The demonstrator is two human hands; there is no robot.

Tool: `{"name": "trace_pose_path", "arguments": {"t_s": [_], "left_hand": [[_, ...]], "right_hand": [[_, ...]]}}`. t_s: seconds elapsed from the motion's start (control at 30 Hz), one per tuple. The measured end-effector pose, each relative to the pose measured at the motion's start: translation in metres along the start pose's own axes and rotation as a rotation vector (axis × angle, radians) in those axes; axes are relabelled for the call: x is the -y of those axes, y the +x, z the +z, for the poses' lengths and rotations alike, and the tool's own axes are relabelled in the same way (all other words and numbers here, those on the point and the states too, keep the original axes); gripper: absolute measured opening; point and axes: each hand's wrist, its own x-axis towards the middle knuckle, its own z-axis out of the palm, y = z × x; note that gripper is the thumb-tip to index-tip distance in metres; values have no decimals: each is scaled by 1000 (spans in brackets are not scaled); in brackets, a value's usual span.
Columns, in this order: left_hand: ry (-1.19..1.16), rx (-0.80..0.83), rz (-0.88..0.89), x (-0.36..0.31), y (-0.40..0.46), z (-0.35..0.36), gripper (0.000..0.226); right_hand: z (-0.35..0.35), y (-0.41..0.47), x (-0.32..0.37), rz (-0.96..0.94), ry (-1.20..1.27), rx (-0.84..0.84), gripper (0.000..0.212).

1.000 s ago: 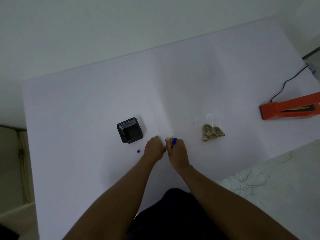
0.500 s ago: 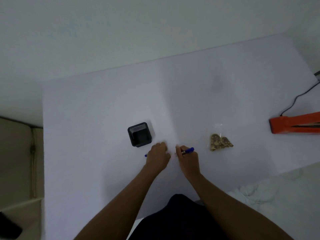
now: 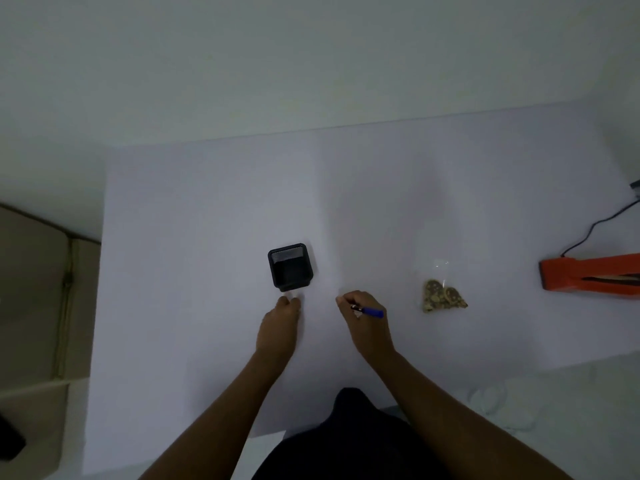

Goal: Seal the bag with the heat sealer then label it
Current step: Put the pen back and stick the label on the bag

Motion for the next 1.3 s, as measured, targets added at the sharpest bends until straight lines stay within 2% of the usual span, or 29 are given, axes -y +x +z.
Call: {"name": "trace_pose_path", "arguments": {"t_s": [0.1,0.27,0.37,0.5,0.73,1.1,1.2,1.3], "left_hand": [[-161,0,-12,-6,-3,-11,16],[-871,-57,-85,-47,-31,-77,9],[-1200,-40,-195,-65,-50,-114,15],[-1391,-8,-214,-81,-64,-141,21],[-1432,-20,-215,-95,-63,-167,36],[-1335,8,-170,-105,-51,-186,26],[-1254,-26,-134,-107,-45,-196,18],[-1164,-87,-98,-111,-39,-205,22]], "right_hand": [[-5,2,25,25,79,46,13],[-29,4,102,250,404,120,45],[-48,2,137,228,536,80,57],[-69,-1,173,205,594,-33,58],[-75,0,198,191,592,-106,55],[-69,18,209,163,596,-232,51],[-63,27,214,147,613,-269,50],[-55,33,221,146,662,-306,48]]}}
